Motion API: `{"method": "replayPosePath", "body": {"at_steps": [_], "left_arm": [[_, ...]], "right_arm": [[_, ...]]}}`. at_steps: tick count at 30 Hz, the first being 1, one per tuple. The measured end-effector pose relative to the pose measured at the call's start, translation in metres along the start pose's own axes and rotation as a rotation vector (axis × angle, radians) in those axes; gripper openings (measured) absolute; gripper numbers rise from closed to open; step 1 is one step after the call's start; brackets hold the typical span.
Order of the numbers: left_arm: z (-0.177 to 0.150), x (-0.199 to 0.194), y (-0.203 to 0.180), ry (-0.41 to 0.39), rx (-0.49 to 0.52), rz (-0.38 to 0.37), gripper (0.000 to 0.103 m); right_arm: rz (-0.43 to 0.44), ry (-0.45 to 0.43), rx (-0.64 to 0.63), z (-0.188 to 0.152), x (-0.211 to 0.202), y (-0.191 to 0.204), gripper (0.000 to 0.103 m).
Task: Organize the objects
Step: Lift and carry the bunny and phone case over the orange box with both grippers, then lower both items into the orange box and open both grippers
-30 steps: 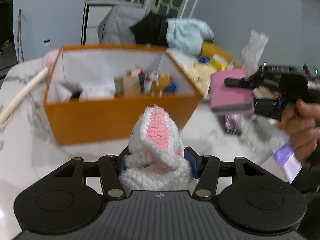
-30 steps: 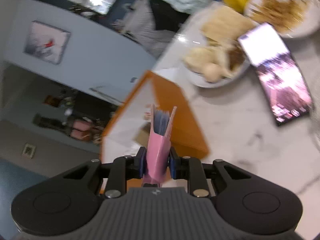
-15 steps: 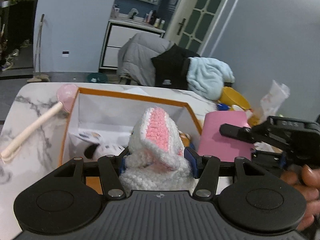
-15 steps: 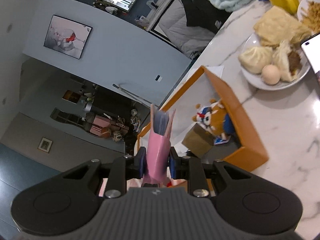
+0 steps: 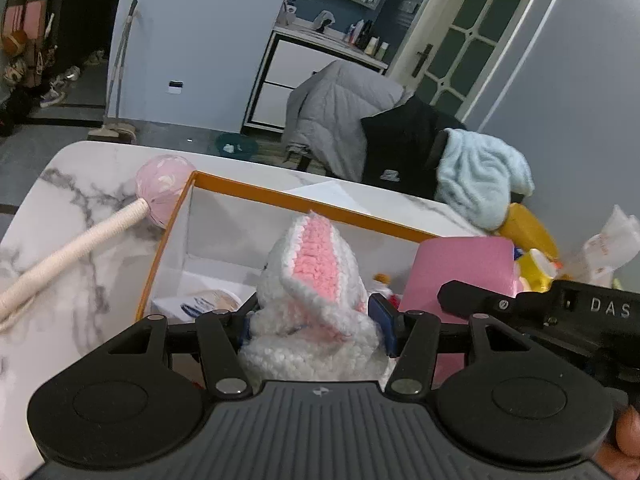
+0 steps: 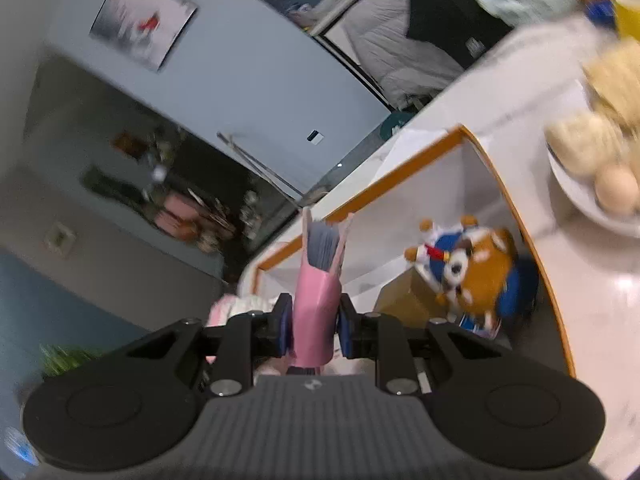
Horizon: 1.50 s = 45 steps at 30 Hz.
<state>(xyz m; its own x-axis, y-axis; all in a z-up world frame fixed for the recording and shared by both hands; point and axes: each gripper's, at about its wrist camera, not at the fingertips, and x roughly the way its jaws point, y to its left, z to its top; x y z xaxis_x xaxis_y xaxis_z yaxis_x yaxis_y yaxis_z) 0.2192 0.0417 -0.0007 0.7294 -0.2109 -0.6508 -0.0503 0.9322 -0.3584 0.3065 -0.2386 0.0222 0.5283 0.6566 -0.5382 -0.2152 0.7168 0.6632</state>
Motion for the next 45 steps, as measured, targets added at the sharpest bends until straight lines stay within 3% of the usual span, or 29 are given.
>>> {"method": "replayPosePath", "body": {"at_steps": [6, 14, 19, 28, 32, 41, 45], "left_arm": [[0.003, 0.018, 0.011, 0.008, -0.038, 0.02, 0.065], [0.004, 0.031, 0.027, 0.025, -0.102, 0.03, 0.065], [0.005, 0.03, 0.028, 0.022, -0.109, 0.027, 0.065], [-0.001, 0.034, 0.025, 0.045, -0.096, 0.026, 0.068], [-0.003, 0.036, 0.026, 0.06, -0.104, 0.017, 0.07], [-0.006, 0.037, 0.024, 0.073, -0.111, 0.006, 0.074], [-0.004, 0.025, 0.026, -0.01, -0.134, -0.1, 0.072]], "right_arm": [[-0.061, 0.033, -0.135, 0.002, 0.038, 0.01, 0.024], [-0.097, 0.088, -0.077, 0.009, 0.083, 0.004, 0.023], [-0.158, 0.102, -0.185, 0.015, 0.101, 0.015, 0.023], [-0.19, 0.141, -0.389, 0.021, 0.125, 0.04, 0.027], [-0.147, 0.108, -0.395, 0.023, 0.121, 0.046, 0.039], [-0.137, 0.09, -0.392, 0.024, 0.1, 0.045, 0.039], [-0.136, 0.086, -0.378, 0.023, 0.086, 0.036, 0.039]]}}
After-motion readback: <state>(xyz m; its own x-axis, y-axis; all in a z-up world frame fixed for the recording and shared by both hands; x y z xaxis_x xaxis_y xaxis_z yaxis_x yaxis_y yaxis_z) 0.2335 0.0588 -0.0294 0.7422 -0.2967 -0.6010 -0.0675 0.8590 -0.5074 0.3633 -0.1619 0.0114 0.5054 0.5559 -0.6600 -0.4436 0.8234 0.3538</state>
